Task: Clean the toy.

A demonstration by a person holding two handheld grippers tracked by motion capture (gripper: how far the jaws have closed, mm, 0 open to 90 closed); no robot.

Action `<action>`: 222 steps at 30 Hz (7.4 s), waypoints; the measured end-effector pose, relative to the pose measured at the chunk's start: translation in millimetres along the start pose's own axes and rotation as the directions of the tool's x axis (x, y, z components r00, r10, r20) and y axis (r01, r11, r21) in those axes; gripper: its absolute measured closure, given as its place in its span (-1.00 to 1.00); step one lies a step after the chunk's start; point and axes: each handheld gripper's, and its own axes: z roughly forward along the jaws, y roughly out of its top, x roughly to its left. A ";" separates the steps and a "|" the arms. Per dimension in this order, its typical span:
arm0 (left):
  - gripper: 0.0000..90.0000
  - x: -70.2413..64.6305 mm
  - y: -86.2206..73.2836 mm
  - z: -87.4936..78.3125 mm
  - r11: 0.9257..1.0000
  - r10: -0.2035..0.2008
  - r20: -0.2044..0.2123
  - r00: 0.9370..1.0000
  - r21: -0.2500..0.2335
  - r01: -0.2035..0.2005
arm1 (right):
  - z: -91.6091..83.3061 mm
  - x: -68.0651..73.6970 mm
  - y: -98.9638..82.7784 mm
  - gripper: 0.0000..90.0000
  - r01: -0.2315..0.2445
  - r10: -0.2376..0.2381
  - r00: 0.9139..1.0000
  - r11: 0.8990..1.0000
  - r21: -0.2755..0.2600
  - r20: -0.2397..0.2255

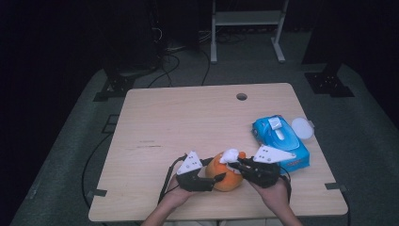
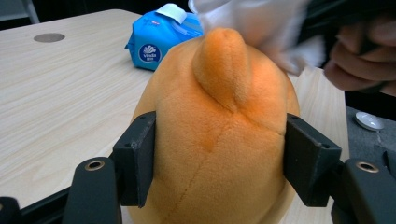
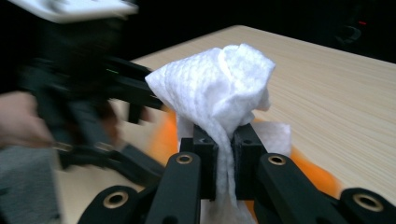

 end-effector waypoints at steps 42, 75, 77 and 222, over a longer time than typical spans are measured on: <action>-0.36 -1.1 -3.9 3.0 1.000 -0.025 0.021 0.999 -0.014 0.025 | -4.6 -36.4 -20.8 0.83 -0.082 0.076 0.989 0.996 0.043 0.124; -0.46 -11.0 -1.6 9.2 1.000 0.007 -0.017 1.000 -0.014 -0.007 | -8.0 -25.9 -11.7 0.83 -0.073 0.072 0.996 0.997 0.014 0.048; -0.22 -15.7 3.7 4.3 0.995 0.096 -0.056 0.994 -0.030 -0.098 | -8.9 -21.5 -8.0 0.84 -0.062 0.062 0.997 0.998 0.005 0.045; -0.48 -8.1 -5.1 7.8 0.992 0.126 0.028 0.992 0.003 -0.126 | 1.7 3.9 2.6 0.84 -0.009 0.012 0.997 0.999 0.037 -0.077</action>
